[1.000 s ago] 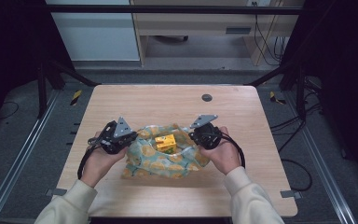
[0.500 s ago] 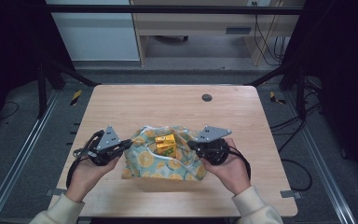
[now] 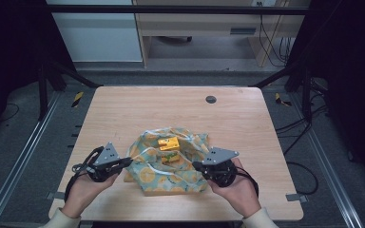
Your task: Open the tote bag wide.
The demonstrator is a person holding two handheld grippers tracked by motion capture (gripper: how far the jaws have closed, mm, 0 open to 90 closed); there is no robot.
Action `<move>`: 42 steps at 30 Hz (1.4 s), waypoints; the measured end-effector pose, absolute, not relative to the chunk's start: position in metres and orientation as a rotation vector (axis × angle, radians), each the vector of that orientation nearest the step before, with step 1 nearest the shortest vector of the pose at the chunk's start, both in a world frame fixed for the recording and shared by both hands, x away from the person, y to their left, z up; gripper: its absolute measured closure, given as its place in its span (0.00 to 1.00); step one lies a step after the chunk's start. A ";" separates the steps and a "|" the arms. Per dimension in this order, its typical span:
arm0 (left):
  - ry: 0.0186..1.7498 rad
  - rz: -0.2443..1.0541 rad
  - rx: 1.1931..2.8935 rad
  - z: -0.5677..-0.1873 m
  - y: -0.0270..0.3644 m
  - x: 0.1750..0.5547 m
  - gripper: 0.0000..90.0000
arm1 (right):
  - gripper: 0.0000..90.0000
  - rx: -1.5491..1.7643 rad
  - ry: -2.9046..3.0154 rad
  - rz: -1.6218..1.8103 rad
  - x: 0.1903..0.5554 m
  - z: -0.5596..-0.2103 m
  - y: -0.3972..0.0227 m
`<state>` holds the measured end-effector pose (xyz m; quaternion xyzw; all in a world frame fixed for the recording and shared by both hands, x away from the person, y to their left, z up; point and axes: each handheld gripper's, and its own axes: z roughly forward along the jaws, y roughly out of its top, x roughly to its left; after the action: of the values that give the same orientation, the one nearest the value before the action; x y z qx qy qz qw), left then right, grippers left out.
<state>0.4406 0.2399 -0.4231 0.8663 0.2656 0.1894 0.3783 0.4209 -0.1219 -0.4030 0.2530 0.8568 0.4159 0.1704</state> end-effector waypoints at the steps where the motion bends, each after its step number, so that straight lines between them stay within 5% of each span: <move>1: 0.674 0.477 2.227 -0.427 0.240 0.440 0.98 | 1.00 0.723 2.442 1.179 0.420 -0.407 -0.122; 42: 0.733 0.473 2.463 -0.470 0.251 0.448 0.98 | 1.00 0.838 2.595 1.048 0.419 -0.479 -0.107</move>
<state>0.4484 0.2511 -0.4703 0.9099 0.2707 0.1749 0.2613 0.4193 -0.1072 -0.4788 0.2850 0.8829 0.3566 0.1097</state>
